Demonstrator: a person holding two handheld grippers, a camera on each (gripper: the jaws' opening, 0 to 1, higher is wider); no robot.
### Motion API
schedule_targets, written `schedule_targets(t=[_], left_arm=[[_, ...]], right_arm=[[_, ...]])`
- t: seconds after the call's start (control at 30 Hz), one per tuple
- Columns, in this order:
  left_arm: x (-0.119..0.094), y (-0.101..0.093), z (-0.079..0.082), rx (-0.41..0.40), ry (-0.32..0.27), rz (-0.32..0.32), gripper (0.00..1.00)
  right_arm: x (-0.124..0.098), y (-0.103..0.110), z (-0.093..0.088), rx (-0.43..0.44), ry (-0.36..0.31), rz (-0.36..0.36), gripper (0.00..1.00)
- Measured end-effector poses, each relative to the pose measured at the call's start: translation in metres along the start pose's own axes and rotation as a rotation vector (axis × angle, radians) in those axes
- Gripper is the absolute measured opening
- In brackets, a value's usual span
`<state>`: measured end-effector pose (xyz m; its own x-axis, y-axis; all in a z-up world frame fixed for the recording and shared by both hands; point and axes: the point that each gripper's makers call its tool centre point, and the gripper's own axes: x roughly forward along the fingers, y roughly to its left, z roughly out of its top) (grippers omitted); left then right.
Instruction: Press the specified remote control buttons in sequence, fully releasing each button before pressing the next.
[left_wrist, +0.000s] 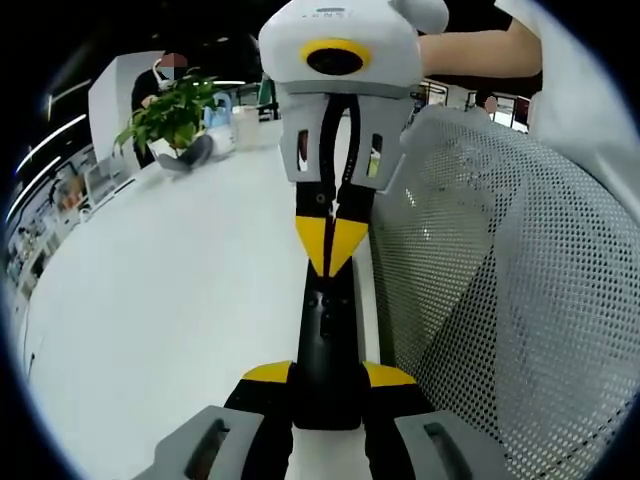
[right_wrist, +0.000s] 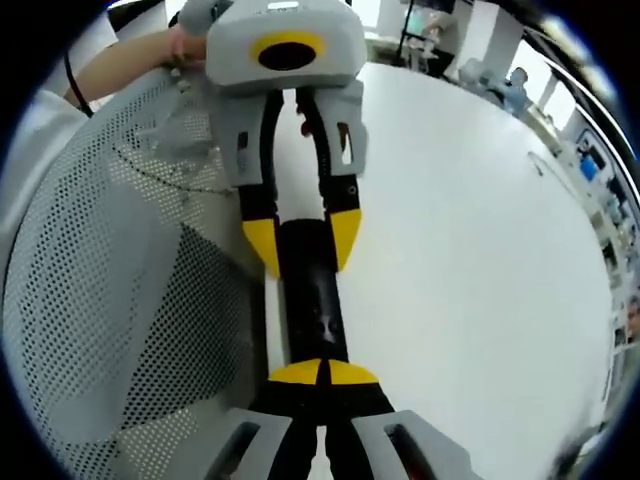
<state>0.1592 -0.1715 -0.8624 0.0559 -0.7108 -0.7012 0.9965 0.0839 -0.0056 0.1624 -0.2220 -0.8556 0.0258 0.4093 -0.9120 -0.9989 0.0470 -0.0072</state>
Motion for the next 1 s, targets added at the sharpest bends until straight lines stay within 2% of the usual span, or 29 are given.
schedule_targets(t=[0.07,0.17,0.43,0.57,0.8,1.0], left_arm=[[0.0001,-0.0001,0.0001,-0.001,-0.001,0.001,0.25],[0.0002,-0.0003,0.0004,-0.001,-0.001,0.001,0.25],[0.0008,0.0006,0.0003,0.000,-0.002,0.000,0.25],[0.0007,0.0005,0.0005,0.001,-0.001,-0.001,0.25],[0.0004,0.0009,-0.0001,0.003,0.000,-0.002,0.25],[0.0009,0.0010,0.0000,0.003,0.000,-0.004,0.25]], right_arm=[[-0.0002,0.0002,0.0055,0.011,-0.033,-0.008,0.00],[0.0000,0.0012,0.0102,-0.006,-0.047,-0.012,0.00],[0.0055,0.0016,0.0113,-0.047,-0.029,0.002,0.00],[0.0054,0.0017,0.0110,-0.037,-0.023,0.009,0.00],[0.0076,0.0021,0.0115,-0.088,0.024,0.009,0.00],[0.0060,0.0003,0.0101,-0.069,-0.001,0.010,0.00]])
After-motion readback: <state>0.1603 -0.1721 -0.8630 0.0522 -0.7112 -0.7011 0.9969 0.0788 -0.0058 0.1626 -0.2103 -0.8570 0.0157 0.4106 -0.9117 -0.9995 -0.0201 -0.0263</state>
